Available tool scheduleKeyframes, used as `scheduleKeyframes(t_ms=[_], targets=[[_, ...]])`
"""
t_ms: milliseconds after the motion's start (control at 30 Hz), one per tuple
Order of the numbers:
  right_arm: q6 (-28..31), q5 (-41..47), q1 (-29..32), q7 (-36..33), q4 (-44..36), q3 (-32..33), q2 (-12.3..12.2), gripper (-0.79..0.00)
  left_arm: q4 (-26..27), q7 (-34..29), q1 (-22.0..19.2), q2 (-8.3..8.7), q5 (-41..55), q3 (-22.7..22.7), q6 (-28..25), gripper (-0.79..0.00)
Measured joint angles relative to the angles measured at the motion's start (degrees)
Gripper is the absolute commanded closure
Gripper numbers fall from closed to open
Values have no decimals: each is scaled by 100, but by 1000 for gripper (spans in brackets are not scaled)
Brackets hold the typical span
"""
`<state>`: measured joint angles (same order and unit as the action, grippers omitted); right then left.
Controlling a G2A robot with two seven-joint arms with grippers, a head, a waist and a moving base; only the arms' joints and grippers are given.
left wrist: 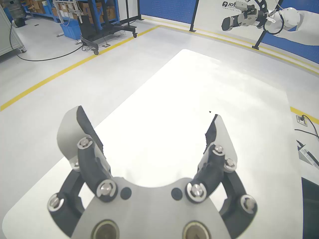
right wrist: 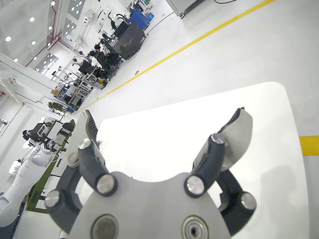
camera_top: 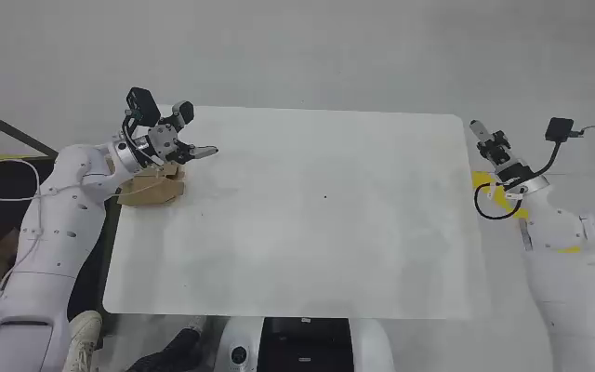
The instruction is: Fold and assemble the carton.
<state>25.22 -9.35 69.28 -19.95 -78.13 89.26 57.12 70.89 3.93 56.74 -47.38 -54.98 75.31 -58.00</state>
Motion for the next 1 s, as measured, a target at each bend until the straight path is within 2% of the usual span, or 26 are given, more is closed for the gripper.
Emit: scheduleKeyframes(t_ms=[767,1000], targets=[[0,0,0,0,0,0,0,-785,-1,0,0,0,0,0,0,-785],[0,0,0,0,0,0,0,-785,-383,-149,188,63,587,382,43,-785]])
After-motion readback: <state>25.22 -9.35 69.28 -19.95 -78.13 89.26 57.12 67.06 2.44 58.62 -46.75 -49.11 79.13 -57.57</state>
